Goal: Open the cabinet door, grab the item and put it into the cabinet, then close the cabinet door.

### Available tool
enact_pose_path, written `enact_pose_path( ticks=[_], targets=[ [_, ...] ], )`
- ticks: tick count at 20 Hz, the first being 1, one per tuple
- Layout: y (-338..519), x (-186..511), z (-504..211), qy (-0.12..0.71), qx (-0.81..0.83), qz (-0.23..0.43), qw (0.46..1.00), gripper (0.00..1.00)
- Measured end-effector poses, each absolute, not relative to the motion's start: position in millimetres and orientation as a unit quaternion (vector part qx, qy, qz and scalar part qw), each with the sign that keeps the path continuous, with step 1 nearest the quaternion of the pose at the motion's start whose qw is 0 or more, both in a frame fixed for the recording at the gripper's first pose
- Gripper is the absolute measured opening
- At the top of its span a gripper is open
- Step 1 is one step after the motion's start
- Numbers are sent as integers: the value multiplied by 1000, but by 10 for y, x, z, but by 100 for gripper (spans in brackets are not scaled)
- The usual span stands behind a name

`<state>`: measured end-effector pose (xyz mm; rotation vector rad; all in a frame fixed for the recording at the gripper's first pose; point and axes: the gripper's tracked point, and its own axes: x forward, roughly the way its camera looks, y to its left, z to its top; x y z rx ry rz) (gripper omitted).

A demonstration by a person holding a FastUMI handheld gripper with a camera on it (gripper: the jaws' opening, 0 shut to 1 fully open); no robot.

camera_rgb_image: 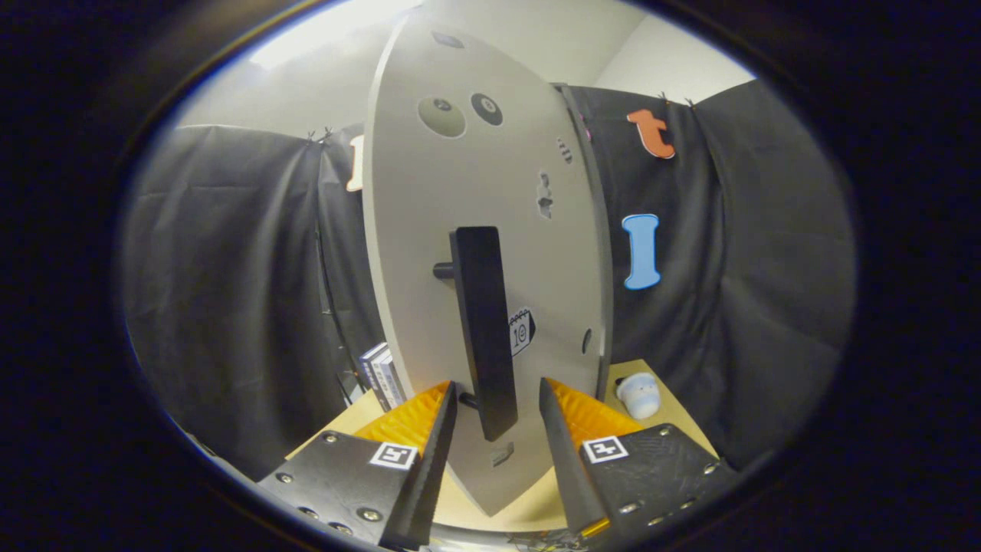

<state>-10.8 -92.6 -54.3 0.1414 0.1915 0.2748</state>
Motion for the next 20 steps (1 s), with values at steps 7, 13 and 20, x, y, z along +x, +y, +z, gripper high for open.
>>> enact_pose_path(
  ticks=[7,13,20],
  targets=[
    [-534,228,-626,94,67,160,980,67],
    [-147,490,-586,86,49,183,978,74],
    [195,895,-597,74,46,185,979,77]
  ],
)
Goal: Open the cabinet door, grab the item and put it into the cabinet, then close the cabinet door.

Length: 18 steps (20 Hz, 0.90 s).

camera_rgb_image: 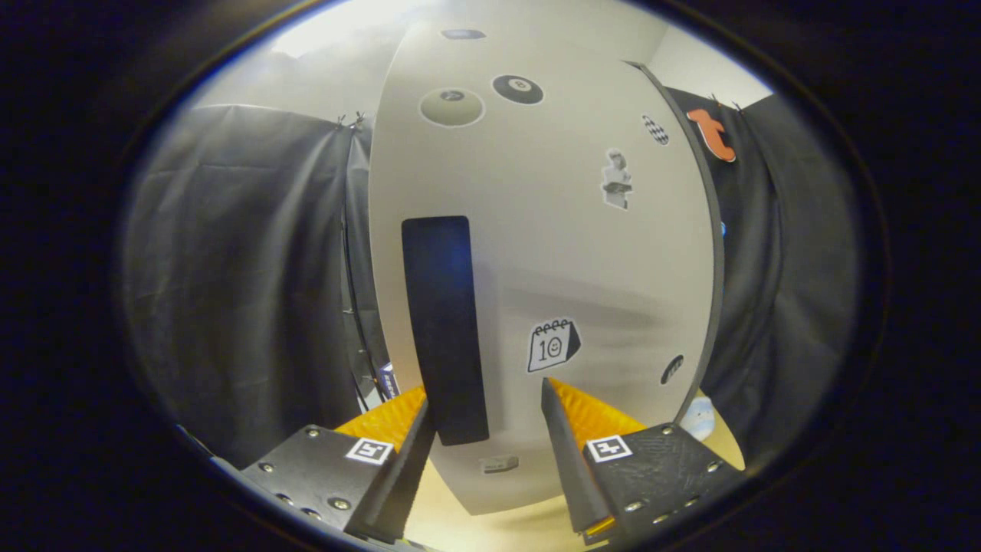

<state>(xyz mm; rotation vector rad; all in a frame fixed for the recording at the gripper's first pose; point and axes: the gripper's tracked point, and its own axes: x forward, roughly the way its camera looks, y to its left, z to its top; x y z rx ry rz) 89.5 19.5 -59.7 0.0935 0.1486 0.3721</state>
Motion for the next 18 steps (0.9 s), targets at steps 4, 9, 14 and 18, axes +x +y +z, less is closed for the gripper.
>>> enact_pose_path(
  ticks=[4,9,14,18],
  targets=[
    [376,1078,-594,68,41,183,980,78],
    [504,1291,-556,62,38,174,982,78],
    [707,1611,-568,48,24,148,987,81],
    [725,1729,-588,35,-2,114,993,85]
  ],
)
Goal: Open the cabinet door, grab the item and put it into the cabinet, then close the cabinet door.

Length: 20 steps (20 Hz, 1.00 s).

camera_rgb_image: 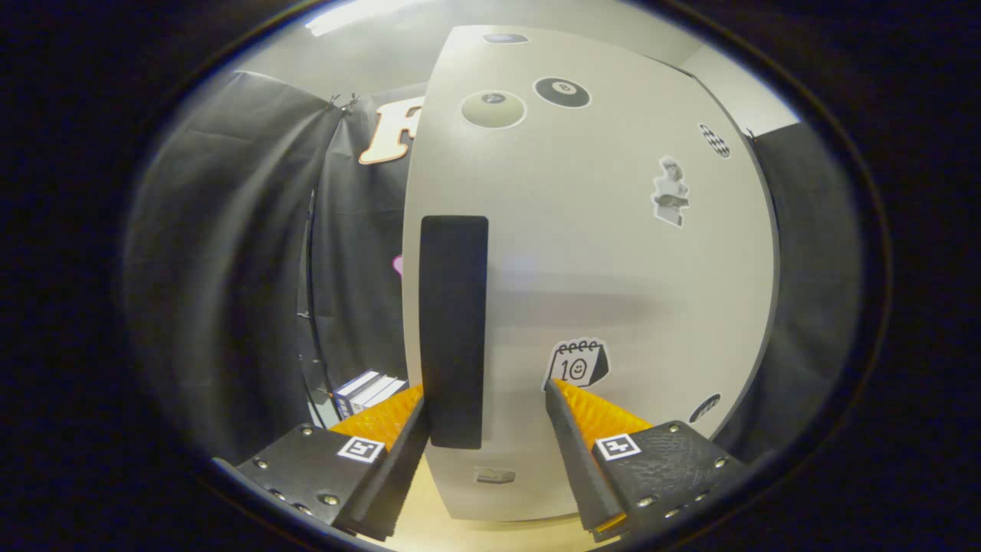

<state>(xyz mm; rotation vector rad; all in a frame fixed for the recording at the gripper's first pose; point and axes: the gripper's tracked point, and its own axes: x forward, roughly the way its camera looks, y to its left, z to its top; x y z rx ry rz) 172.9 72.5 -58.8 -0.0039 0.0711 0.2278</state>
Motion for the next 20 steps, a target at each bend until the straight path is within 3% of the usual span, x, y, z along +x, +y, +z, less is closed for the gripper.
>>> enact_pose_path(
  ticks=[13,20],
  targets=[
    [748,1866,-596,20,-1,78,997,88],
    [543,1427,-427,14,9,63,998,91]
  ],
)
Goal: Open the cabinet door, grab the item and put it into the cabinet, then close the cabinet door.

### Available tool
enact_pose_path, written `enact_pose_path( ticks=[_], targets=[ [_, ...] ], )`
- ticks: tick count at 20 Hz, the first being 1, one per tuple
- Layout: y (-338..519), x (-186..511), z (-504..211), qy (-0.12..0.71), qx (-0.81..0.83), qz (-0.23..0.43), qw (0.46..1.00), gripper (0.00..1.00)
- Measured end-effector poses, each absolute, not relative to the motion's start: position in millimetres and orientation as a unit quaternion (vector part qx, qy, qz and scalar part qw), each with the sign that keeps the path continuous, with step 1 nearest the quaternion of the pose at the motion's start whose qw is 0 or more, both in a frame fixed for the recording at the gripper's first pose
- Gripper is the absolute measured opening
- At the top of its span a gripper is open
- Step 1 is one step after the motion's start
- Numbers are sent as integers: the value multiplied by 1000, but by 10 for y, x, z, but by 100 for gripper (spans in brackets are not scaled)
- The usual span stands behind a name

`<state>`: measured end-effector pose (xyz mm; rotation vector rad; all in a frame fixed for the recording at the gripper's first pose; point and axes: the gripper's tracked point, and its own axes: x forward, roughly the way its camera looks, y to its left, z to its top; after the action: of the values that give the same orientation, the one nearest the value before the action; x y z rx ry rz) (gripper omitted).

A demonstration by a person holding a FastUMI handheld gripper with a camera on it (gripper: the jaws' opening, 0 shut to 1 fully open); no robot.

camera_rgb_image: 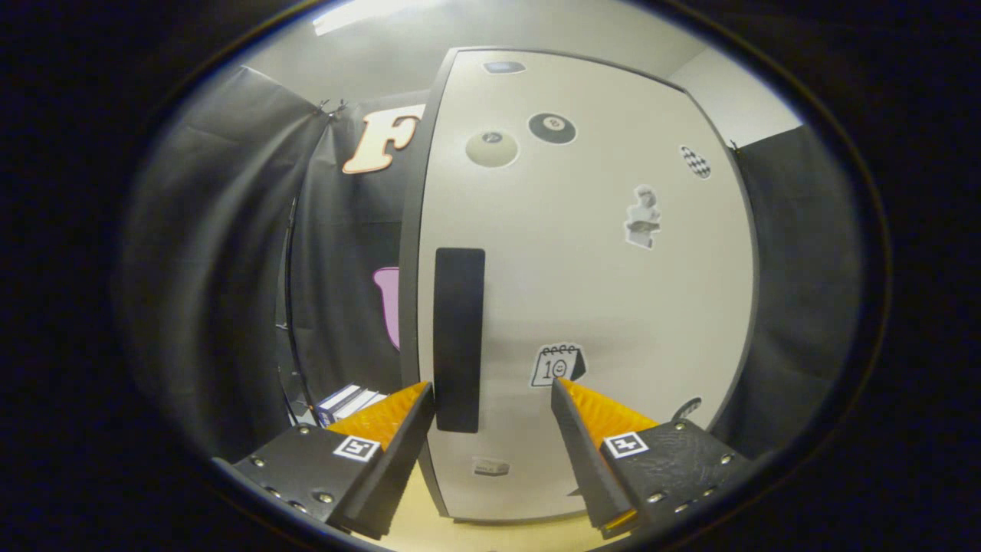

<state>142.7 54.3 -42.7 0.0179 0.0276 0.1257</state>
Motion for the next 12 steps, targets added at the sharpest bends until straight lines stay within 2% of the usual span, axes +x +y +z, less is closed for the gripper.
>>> enact_pose_path(
  ticks=[12],
  targets=[
    [-344,-4,-69,3,10,7,1000,91]
  ],
)
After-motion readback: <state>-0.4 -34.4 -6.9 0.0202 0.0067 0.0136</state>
